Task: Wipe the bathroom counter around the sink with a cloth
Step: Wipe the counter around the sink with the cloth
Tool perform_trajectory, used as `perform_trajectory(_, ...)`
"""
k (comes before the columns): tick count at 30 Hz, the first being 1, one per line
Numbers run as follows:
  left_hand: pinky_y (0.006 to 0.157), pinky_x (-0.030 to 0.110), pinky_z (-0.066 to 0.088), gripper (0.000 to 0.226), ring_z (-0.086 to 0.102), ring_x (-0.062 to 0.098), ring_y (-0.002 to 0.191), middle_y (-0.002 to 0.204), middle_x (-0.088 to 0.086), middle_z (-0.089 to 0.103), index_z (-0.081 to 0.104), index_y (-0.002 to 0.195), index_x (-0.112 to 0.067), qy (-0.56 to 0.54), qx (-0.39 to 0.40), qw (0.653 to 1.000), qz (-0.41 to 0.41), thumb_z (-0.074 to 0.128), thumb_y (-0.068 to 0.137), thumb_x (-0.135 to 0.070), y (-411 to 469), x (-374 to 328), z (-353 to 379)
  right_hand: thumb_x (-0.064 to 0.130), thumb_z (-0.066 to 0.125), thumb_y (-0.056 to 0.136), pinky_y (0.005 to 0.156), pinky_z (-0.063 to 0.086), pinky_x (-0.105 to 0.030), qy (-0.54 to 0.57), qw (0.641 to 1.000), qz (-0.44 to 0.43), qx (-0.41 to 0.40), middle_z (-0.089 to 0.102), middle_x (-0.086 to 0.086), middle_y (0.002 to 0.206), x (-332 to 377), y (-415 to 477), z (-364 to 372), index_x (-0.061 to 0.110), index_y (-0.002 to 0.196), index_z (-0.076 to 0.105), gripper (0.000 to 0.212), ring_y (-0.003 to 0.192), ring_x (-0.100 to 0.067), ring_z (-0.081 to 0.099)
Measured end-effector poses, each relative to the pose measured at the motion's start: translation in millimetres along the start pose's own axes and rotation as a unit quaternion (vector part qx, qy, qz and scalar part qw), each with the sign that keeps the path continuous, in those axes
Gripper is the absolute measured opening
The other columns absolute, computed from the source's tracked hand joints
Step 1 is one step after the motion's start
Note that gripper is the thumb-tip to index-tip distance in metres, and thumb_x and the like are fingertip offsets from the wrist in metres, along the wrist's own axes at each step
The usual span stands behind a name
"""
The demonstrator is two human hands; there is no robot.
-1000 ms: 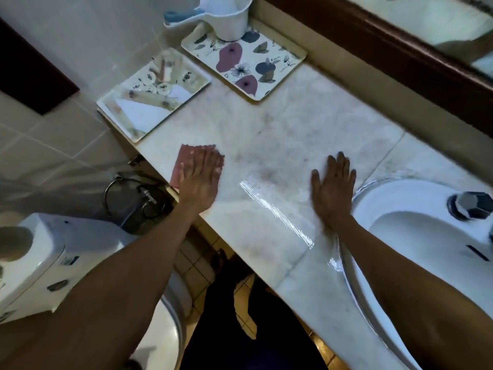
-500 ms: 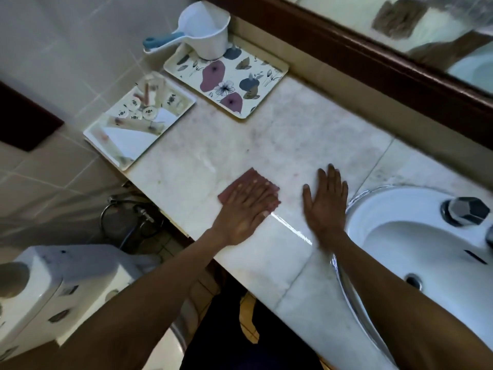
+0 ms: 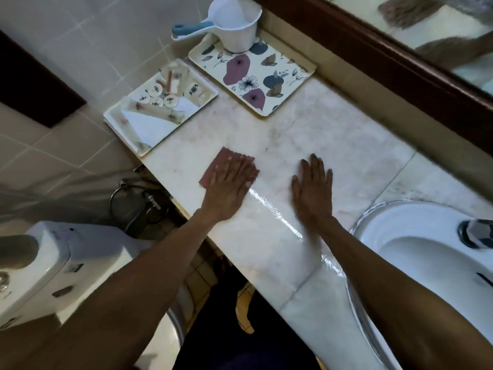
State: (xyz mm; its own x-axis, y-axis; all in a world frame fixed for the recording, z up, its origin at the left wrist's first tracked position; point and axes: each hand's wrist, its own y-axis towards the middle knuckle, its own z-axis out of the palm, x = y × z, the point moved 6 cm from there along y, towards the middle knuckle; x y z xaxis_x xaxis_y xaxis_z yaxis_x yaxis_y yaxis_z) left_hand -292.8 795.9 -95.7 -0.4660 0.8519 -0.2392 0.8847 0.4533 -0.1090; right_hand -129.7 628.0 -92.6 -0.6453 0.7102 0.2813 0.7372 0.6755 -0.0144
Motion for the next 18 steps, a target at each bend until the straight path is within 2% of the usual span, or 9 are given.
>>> perform_trajectory(2,0.125,0.046,0.006,0.052,0.006,0.019,0.158,0.170,-0.009,0.013,0.022,0.160,-0.034,0.000,-0.002,1.000,-0.002,0.020,0.108,-0.044,-28,27,-2,0.037,0.032,0.104,0.122,0.014,-0.051,0.011,0.999,-0.047,0.014,0.019,-0.016,0.164,38,13,4,0.008,0.152,0.033,0.056,0.151,-0.031,0.018)
perform_trajectory(5,0.126,0.049,0.004,0.055,-0.001,0.017,0.158,0.170,-0.011,0.003,0.011,0.160,-0.037,-0.003,-0.001,0.999,-0.033,0.010,0.107,-0.049,-56,75,-7,0.040,0.033,0.104,0.123,0.012,-0.049,0.022,0.994,-0.093,0.055,0.017,-0.015,0.165,88,24,18,0.010,0.154,0.029,0.059,0.152,-0.030,0.015)
perform_trajectory(7,0.126,0.051,0.004,0.054,-0.005,0.017,0.157,0.169,-0.013,-0.002,0.007,0.160,-0.038,-0.010,-0.006,0.998,-0.068,0.011,0.108,-0.048,-63,116,-14,0.042,0.028,0.104,0.123,0.009,-0.051,0.009,0.992,-0.097,0.078,0.013,-0.015,0.165,110,25,32,0.010,0.155,0.025,0.060,0.153,-0.030,0.012)
perform_trajectory(10,0.125,0.057,0.007,0.054,-0.008,0.022,0.157,0.171,-0.008,-0.003,0.003,0.160,-0.038,-0.015,-0.004,0.992,-0.124,0.011,0.108,-0.045,-59,155,-22,0.041,0.025,0.103,0.122,0.010,-0.055,-0.005,0.995,-0.071,0.066,0.015,-0.016,0.165,121,24,43,0.009,0.154,0.026,0.060,0.153,-0.030,0.012)
perform_trajectory(14,0.126,0.052,-0.004,0.056,-0.011,0.023,0.157,0.168,-0.008,-0.009,-0.001,0.161,-0.030,-0.059,-0.039,0.976,-0.204,0.018,0.109,-0.037,-43,131,-27,0.040,0.031,0.104,0.123,0.010,-0.050,0.002,0.996,-0.075,0.055,0.016,-0.011,0.165,116,22,39,0.013,0.154,0.027,0.057,0.153,-0.026,0.012)
perform_trajectory(16,0.126,0.050,-0.003,0.056,-0.008,0.025,0.157,0.170,-0.004,-0.003,0.002,0.162,-0.028,-0.063,-0.054,0.981,-0.176,0.020,0.109,-0.035,-36,105,-26,0.040,0.032,0.104,0.123,0.012,-0.049,0.002,0.997,-0.065,0.049,0.017,-0.009,0.165,106,21,32,0.016,0.153,0.029,0.054,0.152,-0.026,0.014)
perform_trajectory(18,0.126,0.049,-0.002,0.054,0.000,0.025,0.158,0.171,-0.002,0.007,0.014,0.162,-0.028,-0.061,-0.060,0.990,-0.107,0.024,0.109,-0.035,-26,80,-20,0.040,0.033,0.104,0.122,0.015,-0.051,-0.008,0.999,-0.032,0.036,0.019,-0.010,0.164,88,17,26,0.016,0.151,0.031,0.053,0.151,-0.028,0.017)
